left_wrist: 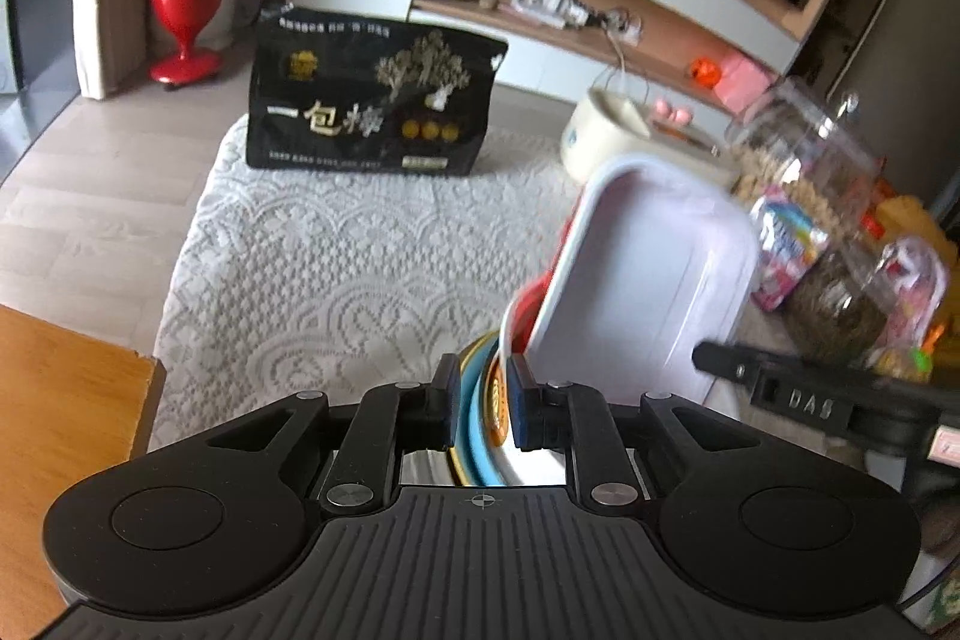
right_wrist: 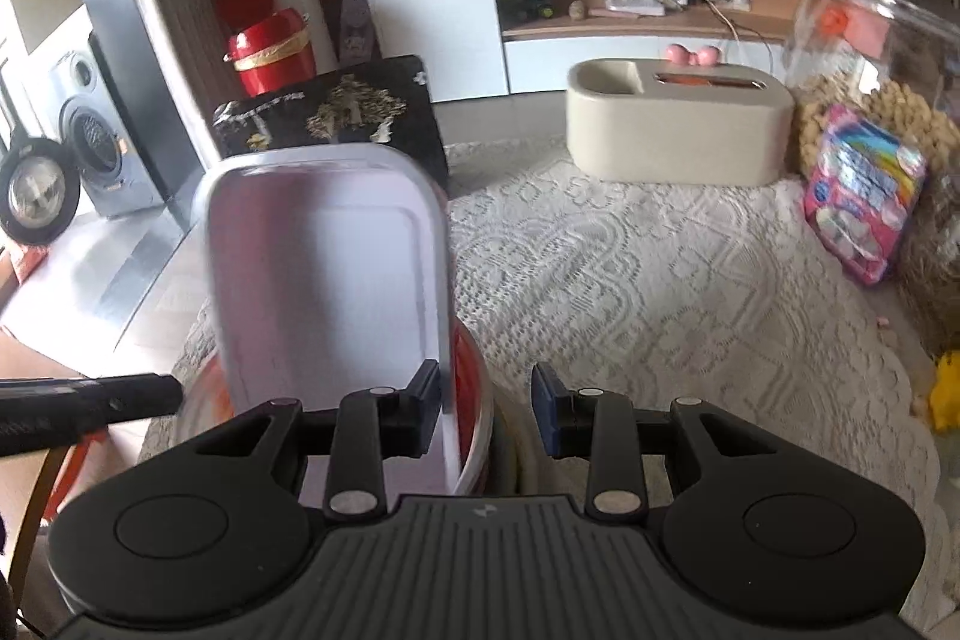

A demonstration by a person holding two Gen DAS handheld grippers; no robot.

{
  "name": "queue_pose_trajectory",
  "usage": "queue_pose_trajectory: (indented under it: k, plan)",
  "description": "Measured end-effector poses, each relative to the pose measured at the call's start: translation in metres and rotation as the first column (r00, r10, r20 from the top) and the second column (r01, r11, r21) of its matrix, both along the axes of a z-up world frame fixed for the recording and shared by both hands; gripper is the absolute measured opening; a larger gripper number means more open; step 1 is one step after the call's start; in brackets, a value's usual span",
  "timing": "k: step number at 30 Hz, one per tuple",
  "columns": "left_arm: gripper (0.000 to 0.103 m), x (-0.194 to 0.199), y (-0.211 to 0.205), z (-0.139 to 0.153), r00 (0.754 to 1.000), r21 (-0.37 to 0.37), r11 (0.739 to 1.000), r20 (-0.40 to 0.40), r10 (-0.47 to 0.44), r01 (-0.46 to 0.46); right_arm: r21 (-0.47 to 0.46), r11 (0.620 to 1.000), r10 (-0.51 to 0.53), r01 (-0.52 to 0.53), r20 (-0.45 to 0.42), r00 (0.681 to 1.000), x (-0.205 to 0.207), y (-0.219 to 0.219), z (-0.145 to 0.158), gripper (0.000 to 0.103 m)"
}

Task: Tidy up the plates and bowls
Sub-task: 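Set the tray upright in the white bowl, open and withdraw the right gripper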

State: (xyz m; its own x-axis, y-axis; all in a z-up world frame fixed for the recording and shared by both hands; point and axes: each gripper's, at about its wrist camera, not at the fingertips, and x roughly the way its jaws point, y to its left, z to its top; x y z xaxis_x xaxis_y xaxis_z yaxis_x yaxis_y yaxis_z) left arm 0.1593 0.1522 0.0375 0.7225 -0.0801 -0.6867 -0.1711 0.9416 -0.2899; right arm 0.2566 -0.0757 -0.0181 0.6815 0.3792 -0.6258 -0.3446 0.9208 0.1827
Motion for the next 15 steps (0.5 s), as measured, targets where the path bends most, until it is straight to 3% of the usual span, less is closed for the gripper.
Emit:
queue_pose_trajectory:
  k: [8, 15]
  plan:
    - [0.018, -0.001, -0.006, -0.006, 1.000, 0.042, 0.999, -0.022, 0.001, 0.000, 0.003, 0.999, 0.035, -0.035, 0.007, 0.999, -0.006, 0.000, -0.002, 0.032]
    - [0.018, -0.002, -0.007, -0.007, 0.999, 0.033, 0.999, -0.032, -0.014, 0.015, -0.024, 0.998, 0.056, -0.056, 0.002, 0.998, -0.008, 0.014, -0.002, 0.032]
